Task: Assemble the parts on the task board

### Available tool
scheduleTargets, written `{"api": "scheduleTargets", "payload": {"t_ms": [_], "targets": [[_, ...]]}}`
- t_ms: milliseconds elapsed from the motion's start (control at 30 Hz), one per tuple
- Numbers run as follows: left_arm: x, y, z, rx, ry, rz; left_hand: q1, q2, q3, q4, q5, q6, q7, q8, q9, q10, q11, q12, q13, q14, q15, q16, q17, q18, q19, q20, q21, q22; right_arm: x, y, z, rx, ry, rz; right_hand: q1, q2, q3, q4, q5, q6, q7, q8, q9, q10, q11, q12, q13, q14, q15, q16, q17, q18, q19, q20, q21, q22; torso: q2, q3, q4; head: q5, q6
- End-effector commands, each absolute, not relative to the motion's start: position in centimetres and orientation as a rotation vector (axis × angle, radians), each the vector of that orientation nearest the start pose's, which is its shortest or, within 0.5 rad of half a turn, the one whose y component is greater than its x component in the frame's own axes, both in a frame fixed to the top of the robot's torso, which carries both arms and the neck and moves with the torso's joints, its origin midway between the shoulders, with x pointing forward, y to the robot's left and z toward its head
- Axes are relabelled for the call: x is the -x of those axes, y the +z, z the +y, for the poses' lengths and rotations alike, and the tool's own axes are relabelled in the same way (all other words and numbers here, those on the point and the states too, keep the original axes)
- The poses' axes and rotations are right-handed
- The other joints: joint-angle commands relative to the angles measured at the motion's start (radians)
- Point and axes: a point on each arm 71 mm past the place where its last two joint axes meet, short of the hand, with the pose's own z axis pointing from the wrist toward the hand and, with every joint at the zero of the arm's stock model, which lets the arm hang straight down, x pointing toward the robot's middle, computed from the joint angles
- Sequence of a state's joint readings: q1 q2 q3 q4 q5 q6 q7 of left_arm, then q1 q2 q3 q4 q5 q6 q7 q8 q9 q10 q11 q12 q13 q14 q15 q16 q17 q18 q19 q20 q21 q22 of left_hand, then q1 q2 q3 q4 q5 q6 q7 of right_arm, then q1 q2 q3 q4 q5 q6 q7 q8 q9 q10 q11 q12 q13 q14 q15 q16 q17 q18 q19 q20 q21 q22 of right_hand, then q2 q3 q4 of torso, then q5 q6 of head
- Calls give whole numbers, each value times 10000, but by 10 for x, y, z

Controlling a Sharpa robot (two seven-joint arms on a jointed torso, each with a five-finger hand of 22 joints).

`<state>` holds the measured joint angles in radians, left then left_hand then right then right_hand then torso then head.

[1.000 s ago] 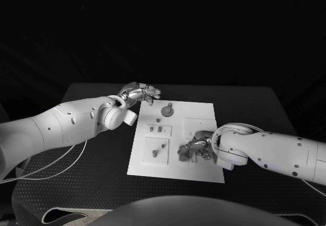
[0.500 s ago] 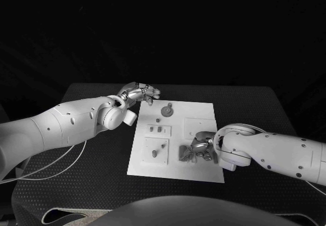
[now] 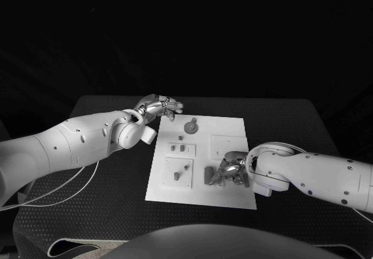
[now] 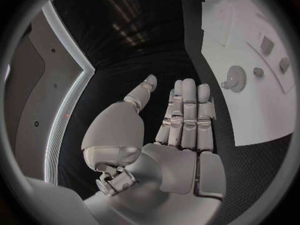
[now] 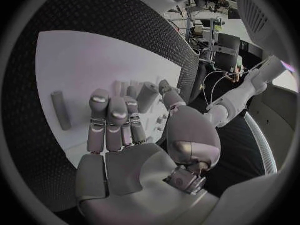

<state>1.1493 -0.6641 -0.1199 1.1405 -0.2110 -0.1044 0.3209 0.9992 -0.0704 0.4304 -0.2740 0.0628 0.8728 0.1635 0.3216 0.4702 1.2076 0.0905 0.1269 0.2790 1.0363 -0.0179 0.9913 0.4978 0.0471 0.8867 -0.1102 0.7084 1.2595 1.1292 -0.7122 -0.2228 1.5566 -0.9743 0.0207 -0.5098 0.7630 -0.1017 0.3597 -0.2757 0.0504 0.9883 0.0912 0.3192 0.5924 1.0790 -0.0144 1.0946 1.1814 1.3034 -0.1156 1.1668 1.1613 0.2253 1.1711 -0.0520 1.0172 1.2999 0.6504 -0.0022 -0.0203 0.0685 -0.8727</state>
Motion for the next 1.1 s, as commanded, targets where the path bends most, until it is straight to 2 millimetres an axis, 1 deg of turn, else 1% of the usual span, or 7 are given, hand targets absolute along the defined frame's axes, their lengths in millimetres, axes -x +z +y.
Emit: {"api": "scheduleTargets", "payload": {"t_ms": [33, 200, 400, 667, 867, 1033, 1100], "targets": [[-526, -256, 219, 9547, -13945, 17016, -88, -4, 31, 49, -39, -70, 24, -41, -11, -51, 4, 38, -16, -8, 23, -45, 13, 145, 16, -37, -36, 15, -409, -313, -149, -1417, 5080, 25331, -147, 190, -78, -34, -16, 111, 4, -63, -17, 43, -42, -64, -1, 21, -72, -38, 8, 365, -15, 66, -31, -16, 1, -8, 5, -3, 1], [-526, -256, 219, 9541, -13957, 17010, -102, 3, 32, 62, -38, -73, 26, -41, -11, -55, 6, 39, -17, -8, 24, -47, 15, 145, 17, -36, -39, 18, -410, -312, -148, -1455, 5069, 25279, -91, 416, 290, 109, -15, 190, -19, -70, -30, 114, -64, -84, -13, 58, -92, -50, 2, 365, 42, 57, -34, -47, -2, -10, 6, 11, 1], [-526, -256, 219, 9539, -13966, 17023, -141, 25, 34, 96, -39, -73, 27, -37, -10, -59, 7, 41, -18, -9, 26, -50, 19, 144, 19, -33, -47, 25, -410, -313, -149, -1447, 5011, 25231, -612, 442, 1698, 1149, -18, 336, -39, -120, -72, 236, -88, -117, 6, 111, -108, -63, 15, 365, 103, 96, -1, -69, 1, -14, 12, 7, 1], [-525, -256, 219, 9555, -13957, 17074, -231, 51, 32, 172, -40, -76, 25, -32, -8, -66, 8, 46, -19, -14, 27, -57, 27, 146, 16, -32, -66, 38, -410, -313, -148, -1293, 4953, 25296, -325, 45, 2637, 833, -18, 372, -34, -143, -61, 288, -80, -130, 55, 138, -104, -53, 40, 365, 143, 87, 110, -25, 1, -15, 9, -3, 1], [-525, -256, 219, 9559, -13953, 17099, -228, 53, 37, 172, -39, -77, 24, -32, -7, -68, 8, 46, -20, -15, 27, -59, 28, 147, 15, -33, -69, 41, -409, -312, -147, -1127, 5008, 25288, -232, -128, 2838, 645, -19, 377, -27, -146, -47, 304, -71, -136, 75, 152, -95, -54, 44, 365, 165, 107, 140, -25, 0, -13, 8, -12, 1], [-525, -257, 220, 9575, -13926, 17109, -228, 56, 40, 174, -38, -78, 24, -31, -7, -71, 8, 46, -20, -17, 27, -60, 29, 148, 14, -34, -71, 43, -409, -312, -147, -1151, 5139, 25217, -338, -789, 2735, 553, -17, 368, -10, -158, -40, 307, -53, -150, 91, 168, -76, -62, 41, 365, 186, 139, 157, -36, 0, -10, 11, -12, 1], [-525, -257, 220, 9577, -13930, 17124, -228, 57, 41, 174, -38, -78, 24, -31, -7, -72, 8, 46, -20, -17, 27, -60, 29, 148, 14, -34, -71, 43, -409, -312, -147, -1166, 5169, 25193, -453, -856, 2681, 639, -18, 365, -8, -158, -34, 310, -51, -154, 95, 169, -74, -65, 40, 365, 198, 146, 156, -46, 1, -11, 10, -14, 1]]}}
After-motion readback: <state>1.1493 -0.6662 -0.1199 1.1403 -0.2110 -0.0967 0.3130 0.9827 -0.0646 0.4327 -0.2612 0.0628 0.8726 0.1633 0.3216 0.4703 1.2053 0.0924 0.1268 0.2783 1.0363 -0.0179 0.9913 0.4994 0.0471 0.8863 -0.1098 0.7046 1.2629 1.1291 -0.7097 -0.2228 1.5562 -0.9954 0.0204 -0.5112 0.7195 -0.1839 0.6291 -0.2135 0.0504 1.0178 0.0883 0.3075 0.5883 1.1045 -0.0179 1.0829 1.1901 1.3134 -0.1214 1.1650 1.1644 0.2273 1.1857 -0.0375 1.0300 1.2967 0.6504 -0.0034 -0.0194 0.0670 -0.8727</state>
